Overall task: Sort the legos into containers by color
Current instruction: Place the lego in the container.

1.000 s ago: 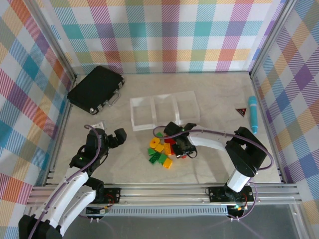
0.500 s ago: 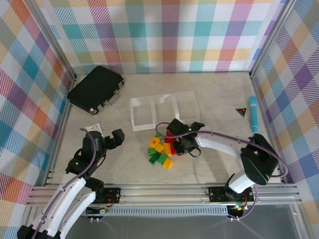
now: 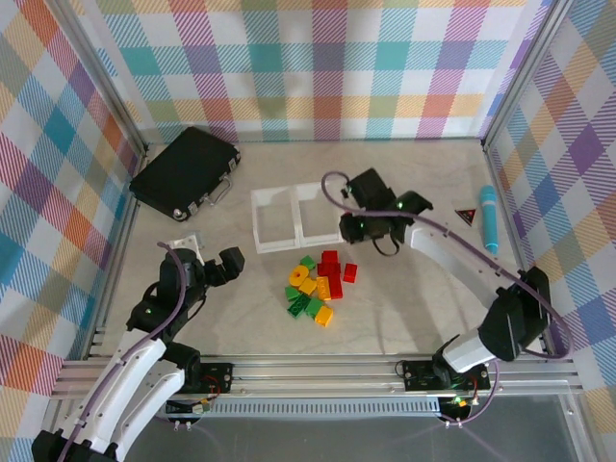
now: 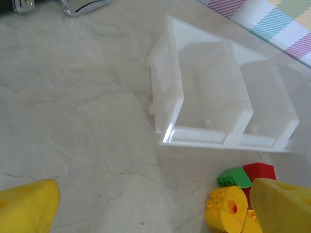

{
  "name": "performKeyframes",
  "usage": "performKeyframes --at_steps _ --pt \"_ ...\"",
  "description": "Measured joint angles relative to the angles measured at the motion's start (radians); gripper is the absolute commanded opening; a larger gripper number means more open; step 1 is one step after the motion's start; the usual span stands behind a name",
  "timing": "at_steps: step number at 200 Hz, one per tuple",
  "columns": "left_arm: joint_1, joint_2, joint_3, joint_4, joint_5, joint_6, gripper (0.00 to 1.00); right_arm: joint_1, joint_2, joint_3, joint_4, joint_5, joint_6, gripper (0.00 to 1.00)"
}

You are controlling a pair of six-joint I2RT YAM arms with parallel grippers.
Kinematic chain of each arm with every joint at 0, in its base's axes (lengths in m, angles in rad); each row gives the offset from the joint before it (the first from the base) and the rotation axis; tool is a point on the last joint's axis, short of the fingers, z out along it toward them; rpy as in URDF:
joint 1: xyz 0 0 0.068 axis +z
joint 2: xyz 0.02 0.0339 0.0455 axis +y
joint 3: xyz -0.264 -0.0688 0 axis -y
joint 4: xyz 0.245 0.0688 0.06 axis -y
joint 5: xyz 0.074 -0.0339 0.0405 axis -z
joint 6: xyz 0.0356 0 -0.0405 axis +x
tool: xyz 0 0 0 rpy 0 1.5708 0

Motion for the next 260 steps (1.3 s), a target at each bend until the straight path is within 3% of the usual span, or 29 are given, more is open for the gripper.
performKeyframes --at_steps 98,159,260 --pt "-0.002 -0.008 0.041 -0.062 0.011 0.022 1.00 -0.167 0.431 0.370 -0.054 -0.050 -0.233 0.22" --pt "-0.002 0.007 0.042 -0.078 0.012 0.026 1.00 -0.209 0.494 0.378 -0.048 -0.080 -0.250 0.23" --pt "-0.002 0.030 0.054 -0.072 0.056 0.037 1.00 -0.217 0.547 0.369 -0.010 -0.081 -0.257 0.32"
